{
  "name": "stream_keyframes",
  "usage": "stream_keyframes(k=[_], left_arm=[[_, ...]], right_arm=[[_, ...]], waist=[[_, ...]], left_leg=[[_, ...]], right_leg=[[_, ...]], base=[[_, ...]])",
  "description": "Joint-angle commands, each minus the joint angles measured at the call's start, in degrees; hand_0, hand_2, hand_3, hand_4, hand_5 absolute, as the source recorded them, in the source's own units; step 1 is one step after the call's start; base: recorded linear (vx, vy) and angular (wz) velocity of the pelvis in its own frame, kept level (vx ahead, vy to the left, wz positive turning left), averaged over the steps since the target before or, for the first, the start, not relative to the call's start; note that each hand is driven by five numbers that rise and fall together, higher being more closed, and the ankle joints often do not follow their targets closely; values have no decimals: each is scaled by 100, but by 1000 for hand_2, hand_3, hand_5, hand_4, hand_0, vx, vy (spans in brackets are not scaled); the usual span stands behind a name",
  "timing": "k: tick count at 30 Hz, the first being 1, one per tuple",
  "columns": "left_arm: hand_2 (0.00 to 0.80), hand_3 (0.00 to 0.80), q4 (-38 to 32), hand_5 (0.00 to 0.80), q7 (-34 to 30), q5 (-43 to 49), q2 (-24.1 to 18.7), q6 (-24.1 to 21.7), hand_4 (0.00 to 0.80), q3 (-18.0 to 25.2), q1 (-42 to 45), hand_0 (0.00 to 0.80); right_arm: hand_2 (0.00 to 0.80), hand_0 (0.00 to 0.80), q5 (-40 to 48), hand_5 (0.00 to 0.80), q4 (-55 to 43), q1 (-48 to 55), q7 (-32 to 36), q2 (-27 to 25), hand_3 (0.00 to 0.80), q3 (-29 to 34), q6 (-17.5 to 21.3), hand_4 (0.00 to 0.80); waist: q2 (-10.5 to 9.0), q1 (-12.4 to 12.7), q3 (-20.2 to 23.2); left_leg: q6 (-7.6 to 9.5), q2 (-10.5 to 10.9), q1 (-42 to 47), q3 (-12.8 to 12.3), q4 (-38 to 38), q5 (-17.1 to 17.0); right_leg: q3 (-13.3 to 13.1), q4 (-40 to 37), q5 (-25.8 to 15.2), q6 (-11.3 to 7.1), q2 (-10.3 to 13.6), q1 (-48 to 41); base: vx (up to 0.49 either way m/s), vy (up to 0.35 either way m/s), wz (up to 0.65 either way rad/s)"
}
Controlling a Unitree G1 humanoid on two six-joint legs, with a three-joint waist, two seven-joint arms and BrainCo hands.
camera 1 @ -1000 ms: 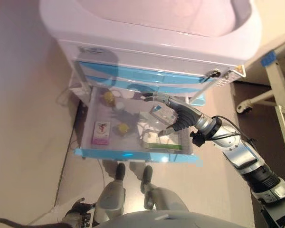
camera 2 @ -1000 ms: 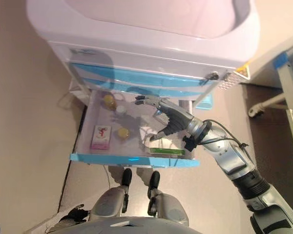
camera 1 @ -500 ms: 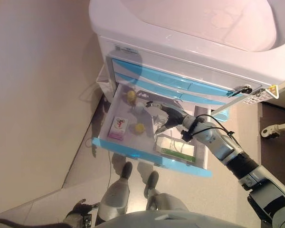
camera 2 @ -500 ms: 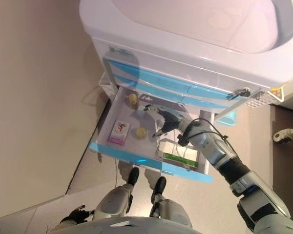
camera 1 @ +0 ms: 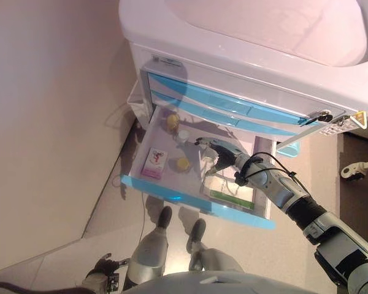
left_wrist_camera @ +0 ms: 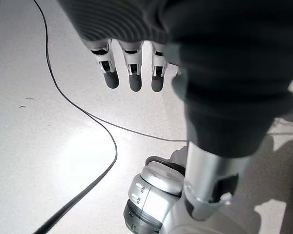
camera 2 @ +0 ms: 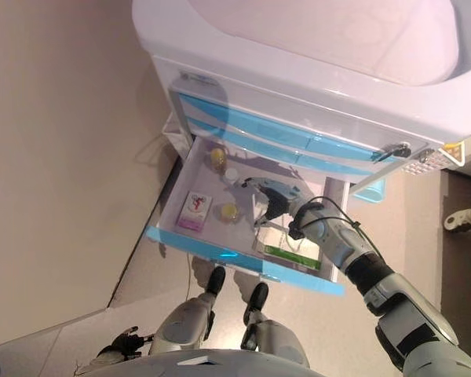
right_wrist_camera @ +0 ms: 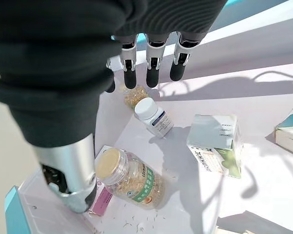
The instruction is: Open the drawer and pick up the medicine
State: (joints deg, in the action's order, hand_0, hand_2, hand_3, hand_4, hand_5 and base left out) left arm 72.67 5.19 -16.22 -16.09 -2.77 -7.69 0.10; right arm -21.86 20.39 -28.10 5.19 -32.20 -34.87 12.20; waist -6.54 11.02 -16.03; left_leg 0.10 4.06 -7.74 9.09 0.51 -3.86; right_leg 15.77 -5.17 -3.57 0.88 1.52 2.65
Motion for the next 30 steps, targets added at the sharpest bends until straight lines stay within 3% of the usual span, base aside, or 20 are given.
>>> stream_keyframes(k=[1, 14, 30], left_arm=[[0, 0, 135, 0, -20, 35, -55, -73, 0, -59, -71, 0], [0, 0, 208, 0, -44, 119, -30, -103, 0, -50, -163, 0], [0, 0, 153, 0, -44, 191, -54, -104, 0, -97, -188, 0]], right_arm=[[0, 0, -94, 0, -182, -393, -251, 206, 0, -362, 208, 0], [0, 0, -125, 0, -302, -542, -260, 410, 0, -555, 311, 0], [0, 0, -502, 0, 214, -613, -193, 611, 0, -824, 116, 0]], waist=[[-56, 119, 31], [-39, 151, 30], [-21, 254, 31]], left_leg=[[-37, -57, 82, -215, -307, 78], [-44, -37, 73, -162, -358, 53], [-35, -15, 56, -105, -401, 33]], right_leg=[[48, 748, 435, -201, 138, 76], [52, 716, 427, -188, 127, 98], [124, 686, 409, -206, 151, 96]], base=[[-8, -16, 9], [-1, -2, 1], [-2, 1, 2]])
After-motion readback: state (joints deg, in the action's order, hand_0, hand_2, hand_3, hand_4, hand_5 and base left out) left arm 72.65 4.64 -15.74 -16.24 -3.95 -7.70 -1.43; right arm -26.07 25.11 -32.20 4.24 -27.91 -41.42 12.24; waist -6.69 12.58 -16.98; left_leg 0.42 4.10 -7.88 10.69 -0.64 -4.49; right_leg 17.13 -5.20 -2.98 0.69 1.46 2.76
